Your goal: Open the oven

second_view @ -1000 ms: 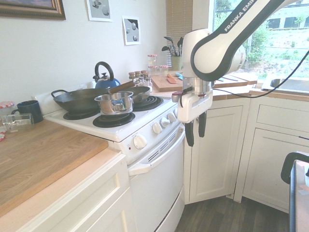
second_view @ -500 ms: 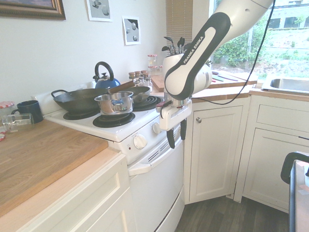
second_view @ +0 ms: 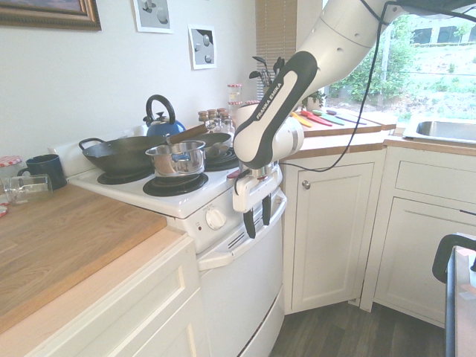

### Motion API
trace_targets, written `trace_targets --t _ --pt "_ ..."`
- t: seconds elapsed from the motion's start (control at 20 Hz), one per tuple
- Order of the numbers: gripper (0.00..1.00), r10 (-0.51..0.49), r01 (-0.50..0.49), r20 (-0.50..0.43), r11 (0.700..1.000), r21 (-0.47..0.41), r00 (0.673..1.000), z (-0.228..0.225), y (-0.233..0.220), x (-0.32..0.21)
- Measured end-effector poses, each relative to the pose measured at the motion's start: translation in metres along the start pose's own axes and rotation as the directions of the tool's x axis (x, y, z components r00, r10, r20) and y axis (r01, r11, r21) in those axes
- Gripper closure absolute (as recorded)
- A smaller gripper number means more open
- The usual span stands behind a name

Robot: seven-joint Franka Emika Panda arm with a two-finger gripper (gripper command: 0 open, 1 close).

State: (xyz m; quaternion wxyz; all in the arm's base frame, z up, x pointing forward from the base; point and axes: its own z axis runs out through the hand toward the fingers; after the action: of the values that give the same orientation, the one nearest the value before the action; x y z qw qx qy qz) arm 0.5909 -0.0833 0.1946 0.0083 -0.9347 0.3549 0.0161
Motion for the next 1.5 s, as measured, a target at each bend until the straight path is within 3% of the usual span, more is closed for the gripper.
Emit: trace_targets --t 0.3,1.5 --pt "0.00 -0.056 0.056 -0.031 0.998 0.014 0.998 0.003 -0.013 0.006" --pt "0.00 -0.050 0.050 -0.002 0.999 -0.002 0.999 0.003 -0.017 0.011"
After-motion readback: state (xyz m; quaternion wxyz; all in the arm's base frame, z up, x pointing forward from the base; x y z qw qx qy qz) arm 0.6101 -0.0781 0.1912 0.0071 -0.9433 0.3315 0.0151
